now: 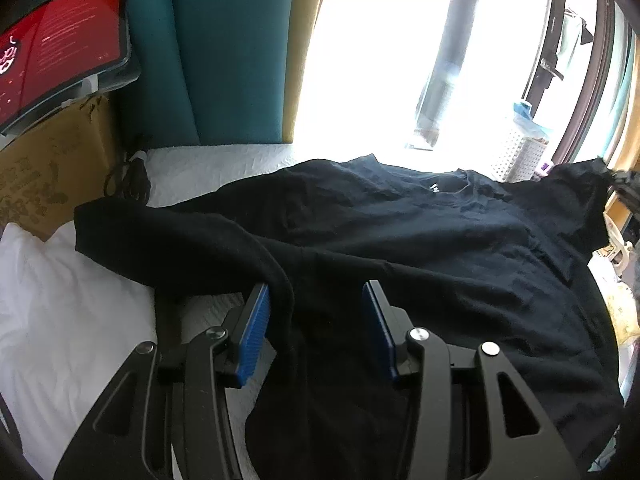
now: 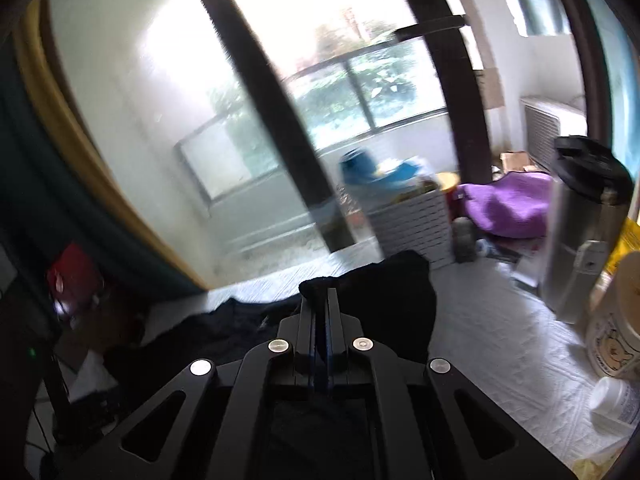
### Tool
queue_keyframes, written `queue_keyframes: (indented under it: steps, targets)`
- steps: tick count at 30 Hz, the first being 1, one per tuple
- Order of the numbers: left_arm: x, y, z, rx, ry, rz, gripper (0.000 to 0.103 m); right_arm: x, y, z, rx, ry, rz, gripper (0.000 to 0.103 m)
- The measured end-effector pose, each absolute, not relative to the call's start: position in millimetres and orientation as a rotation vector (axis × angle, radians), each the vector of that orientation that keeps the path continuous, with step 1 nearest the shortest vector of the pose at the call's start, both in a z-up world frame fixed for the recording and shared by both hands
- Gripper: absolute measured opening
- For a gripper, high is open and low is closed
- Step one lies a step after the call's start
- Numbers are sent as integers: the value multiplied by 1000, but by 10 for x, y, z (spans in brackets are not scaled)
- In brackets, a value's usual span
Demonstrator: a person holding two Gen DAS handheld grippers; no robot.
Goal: Fold small clothes
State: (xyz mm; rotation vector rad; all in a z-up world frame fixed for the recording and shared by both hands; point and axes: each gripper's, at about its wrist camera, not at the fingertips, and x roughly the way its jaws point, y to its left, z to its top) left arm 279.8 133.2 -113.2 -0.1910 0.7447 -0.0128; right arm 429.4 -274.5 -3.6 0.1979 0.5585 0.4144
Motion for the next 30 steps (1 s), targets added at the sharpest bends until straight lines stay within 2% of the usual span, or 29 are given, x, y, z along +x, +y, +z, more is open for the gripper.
queue_keyframes:
  steps: [8, 17, 30]
  targets:
    - [2731, 1364, -1133, -228, 717, -22, 47, 4283, -2028, -583, 14, 658, 404, 3]
    - [2725, 1347, -1122, -239, 712, -23, 50, 4286, -1786, -1038, -154, 696, 394, 4]
    - [2771, 1257, -1105, -215, 734, -22, 53, 3860, -2214, -830, -109, 680, 431, 5]
